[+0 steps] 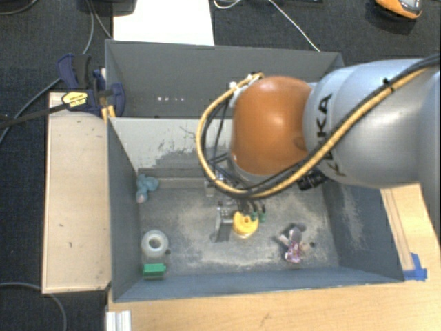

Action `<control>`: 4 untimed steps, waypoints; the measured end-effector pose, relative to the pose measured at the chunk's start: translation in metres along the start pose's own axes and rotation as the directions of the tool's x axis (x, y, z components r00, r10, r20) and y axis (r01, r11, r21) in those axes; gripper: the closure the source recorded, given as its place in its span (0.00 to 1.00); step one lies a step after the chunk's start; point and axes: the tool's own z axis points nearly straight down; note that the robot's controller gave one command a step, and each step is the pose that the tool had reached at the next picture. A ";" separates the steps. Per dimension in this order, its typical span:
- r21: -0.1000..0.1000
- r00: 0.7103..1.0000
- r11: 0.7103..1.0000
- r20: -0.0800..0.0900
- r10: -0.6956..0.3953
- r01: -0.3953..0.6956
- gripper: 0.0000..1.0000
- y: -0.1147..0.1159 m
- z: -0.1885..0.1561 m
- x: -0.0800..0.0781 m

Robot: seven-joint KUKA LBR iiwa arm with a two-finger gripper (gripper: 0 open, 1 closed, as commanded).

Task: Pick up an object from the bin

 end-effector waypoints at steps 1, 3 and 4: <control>-0.001 1.000 1.000 0.008 0.006 -0.006 0.00 -0.001 -0.005 -0.002; 0.000 0.987 0.987 0.010 -0.162 0.162 0.00 -0.092 -0.011 0.000; -0.001 0.999 0.999 0.003 -0.040 0.040 0.00 -0.105 0.051 0.015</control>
Offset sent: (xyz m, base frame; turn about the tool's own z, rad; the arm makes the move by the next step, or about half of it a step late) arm -0.0127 -0.0880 -0.0429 -0.0820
